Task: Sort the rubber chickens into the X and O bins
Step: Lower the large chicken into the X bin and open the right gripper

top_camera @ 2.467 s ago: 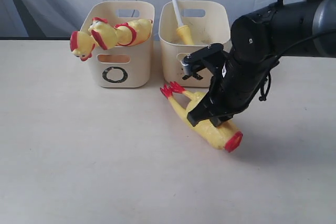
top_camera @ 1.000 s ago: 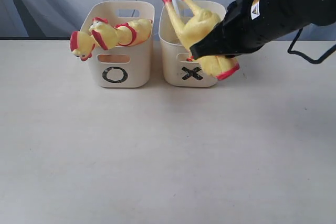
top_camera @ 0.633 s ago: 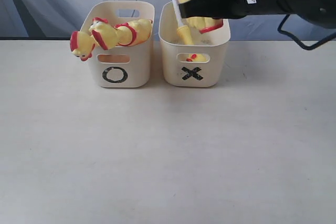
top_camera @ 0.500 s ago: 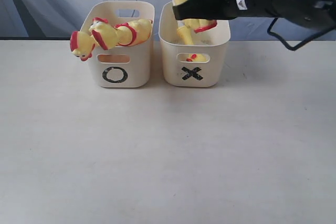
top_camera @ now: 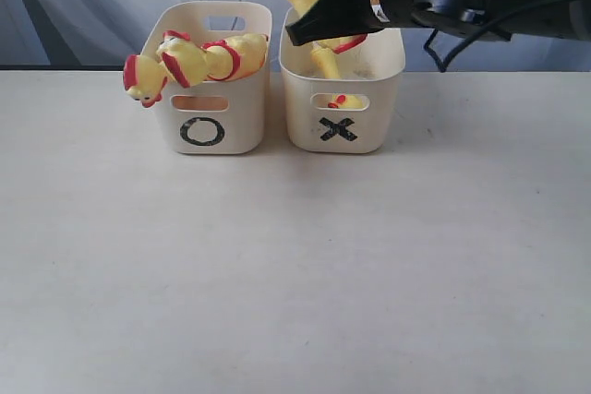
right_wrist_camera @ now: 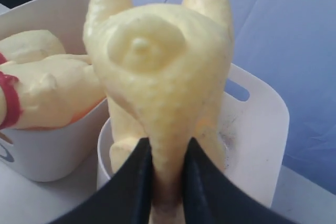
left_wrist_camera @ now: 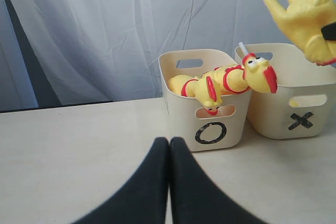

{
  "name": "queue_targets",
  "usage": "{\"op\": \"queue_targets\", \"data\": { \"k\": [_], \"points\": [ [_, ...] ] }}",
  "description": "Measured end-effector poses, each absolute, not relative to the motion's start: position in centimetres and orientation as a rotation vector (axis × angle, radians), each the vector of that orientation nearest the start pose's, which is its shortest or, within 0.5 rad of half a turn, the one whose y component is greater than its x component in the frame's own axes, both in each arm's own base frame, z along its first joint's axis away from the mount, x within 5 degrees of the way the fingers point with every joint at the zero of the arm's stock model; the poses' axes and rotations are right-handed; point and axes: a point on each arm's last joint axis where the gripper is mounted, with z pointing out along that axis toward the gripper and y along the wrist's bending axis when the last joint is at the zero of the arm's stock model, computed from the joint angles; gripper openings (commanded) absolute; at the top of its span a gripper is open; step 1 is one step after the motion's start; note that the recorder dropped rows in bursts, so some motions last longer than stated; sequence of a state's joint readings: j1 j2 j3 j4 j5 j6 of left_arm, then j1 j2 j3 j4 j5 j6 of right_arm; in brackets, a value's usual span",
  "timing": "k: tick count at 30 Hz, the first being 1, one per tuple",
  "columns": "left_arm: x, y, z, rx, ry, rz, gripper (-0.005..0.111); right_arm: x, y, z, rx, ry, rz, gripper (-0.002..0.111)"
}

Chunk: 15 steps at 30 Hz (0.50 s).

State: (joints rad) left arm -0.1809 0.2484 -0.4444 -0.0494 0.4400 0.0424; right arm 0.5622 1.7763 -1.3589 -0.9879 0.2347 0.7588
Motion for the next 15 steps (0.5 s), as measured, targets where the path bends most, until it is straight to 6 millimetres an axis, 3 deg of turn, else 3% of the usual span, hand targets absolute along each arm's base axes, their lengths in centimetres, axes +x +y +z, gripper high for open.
{"op": "queue_targets", "data": {
  "k": [6, 15],
  "points": [
    [5.9, -1.3, 30.7, 0.17, 1.721, -0.153, 0.0, 38.2, 20.9, 28.5, -0.643, 1.917, -0.01, -0.001],
    [5.9, -1.3, 30.7, 0.17, 1.721, -0.153, 0.0, 41.5, 17.7, 25.9, -0.521, 1.99, -0.027, -0.001]
  ]
}}
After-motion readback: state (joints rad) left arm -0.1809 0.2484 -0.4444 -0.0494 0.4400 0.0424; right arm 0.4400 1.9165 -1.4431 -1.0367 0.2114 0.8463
